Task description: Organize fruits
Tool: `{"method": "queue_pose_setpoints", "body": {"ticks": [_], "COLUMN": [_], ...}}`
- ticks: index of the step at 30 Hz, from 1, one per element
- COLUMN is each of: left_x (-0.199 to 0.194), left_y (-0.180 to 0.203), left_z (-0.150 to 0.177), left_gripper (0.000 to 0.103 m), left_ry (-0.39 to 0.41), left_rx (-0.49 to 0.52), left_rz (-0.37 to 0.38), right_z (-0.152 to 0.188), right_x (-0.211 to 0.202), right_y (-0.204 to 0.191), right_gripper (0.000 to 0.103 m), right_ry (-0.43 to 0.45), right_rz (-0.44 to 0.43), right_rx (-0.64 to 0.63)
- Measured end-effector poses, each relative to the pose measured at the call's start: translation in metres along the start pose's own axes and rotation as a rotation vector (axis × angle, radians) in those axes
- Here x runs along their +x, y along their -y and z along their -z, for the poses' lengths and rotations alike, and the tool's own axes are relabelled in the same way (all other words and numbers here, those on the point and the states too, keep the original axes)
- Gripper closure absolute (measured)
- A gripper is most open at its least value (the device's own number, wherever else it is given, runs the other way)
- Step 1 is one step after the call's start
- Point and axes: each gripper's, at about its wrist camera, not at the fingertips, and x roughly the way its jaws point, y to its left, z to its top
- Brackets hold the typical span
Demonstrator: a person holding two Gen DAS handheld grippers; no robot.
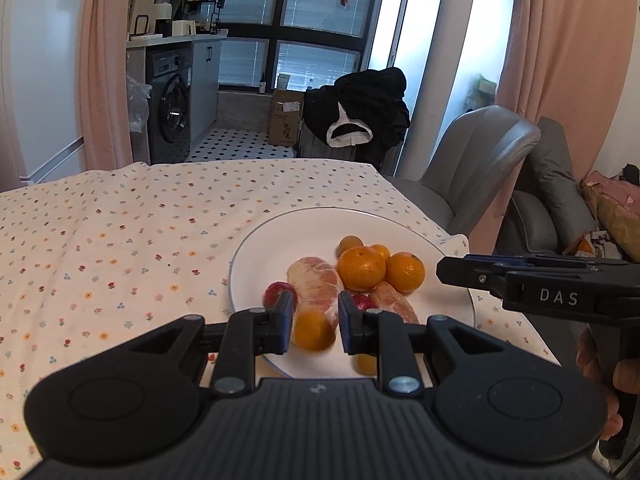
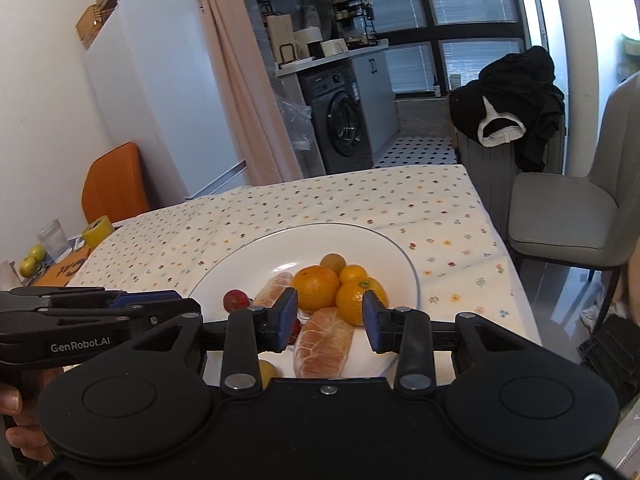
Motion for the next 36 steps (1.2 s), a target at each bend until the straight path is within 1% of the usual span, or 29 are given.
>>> {"method": "queue_pose_setpoints", "body": {"ticks": [5, 8, 10, 12, 13, 16, 17, 18, 19, 20, 22, 24, 25, 26, 27, 29, 31, 33, 36], "left_x": [-0.003, -0.007, -0.010, -0.013, -0.014, -0.015, -0.015, -0.017, -0.019, -0.022, -0.030, -0.039, -0.043, -0.047, -0.051, -0.057, -0.063, -0.070, -0.082], "left_y": [-0.002, -0.005, -0.008, -0.012, -0.015, -0.026, -0.029, -0.033, -0.036, -0.040, -0.045, -0.049, -0.051, -0.053, -0.054, -0.057, -0.059, -0.061, -0.064], "left_z": [0.000, -0.001, 0.000, 0.002, 0.003, 0.006, 0.007, 0.008, 0.008, 0.009, 0.009, 0.010, 0.010, 0.011, 0.012, 0.014, 0.016, 0.019, 0.023], "left_gripper": [0.078, 0.077, 0.075, 0.067, 0.065, 0.057, 0.053, 0.052, 0.051, 0.048, 0.039, 0.024, 0.021, 0.016, 0.014, 0.012, 0.011, 0.006, 0.003], "left_ry": [-0.011, -0.014, -0.017, -0.023, -0.026, -0.042, -0.048, -0.054, -0.056, -0.054, -0.043, -0.024, -0.016, -0.009, -0.006, -0.006, -0.003, 0.002, 0.021], "left_rx": [-0.003, -0.004, -0.005, -0.011, -0.017, -0.028, -0.033, -0.040, -0.047, -0.056, -0.069, -0.081, -0.085, -0.089, -0.090, -0.092, -0.097, -0.101, -0.108], "left_rz": [-0.010, -0.018, -0.022, -0.031, -0.036, -0.064, -0.076, -0.087, -0.095, -0.103, -0.123, -0.143, -0.157, -0.172, -0.185, -0.199, -0.213, -0.228, -0.245], "right_z": [0.002, 0.004, 0.006, 0.008, 0.009, 0.011, 0.011, 0.012, 0.013, 0.013, 0.014, 0.014, 0.013, 0.013, 0.012, 0.013, 0.014, 0.015, 0.018], "right_x": [-0.004, -0.007, -0.010, -0.012, -0.014, -0.018, -0.020, -0.022, -0.023, -0.024, -0.026, -0.029, -0.031, -0.032, -0.034, -0.038, -0.041, -0.042, -0.043], "right_y": [0.000, -0.003, -0.004, -0.006, -0.007, -0.012, -0.013, -0.015, -0.016, -0.018, -0.022, -0.026, -0.028, -0.031, -0.033, -0.038, -0.042, -0.045, -0.049], "right_gripper": [0.062, 0.052, 0.051, 0.051, 0.050, 0.039, 0.034, 0.030, 0.030, 0.029, 0.026, 0.018, 0.016, 0.012, 0.007, 0.000, 0.000, 0.000, 0.000], "right_ry": [0.009, 0.019, 0.026, 0.029, 0.033, 0.045, 0.054, 0.059, 0.060, 0.059, 0.060, 0.065, 0.067, 0.071, 0.076, 0.083, 0.085, 0.079, 0.059], "right_rz": [-0.001, 0.003, 0.004, 0.003, 0.003, 0.014, 0.012, 0.009, 0.007, 0.006, 0.007, 0.001, -0.001, -0.004, -0.006, -0.011, -0.019, -0.025, -0.034], "right_rx": [0.007, 0.011, 0.015, 0.025, 0.028, 0.034, 0.035, 0.037, 0.038, 0.035, 0.027, 0.020, 0.016, 0.012, 0.008, 0.003, -0.002, 0.003, 0.004]}}
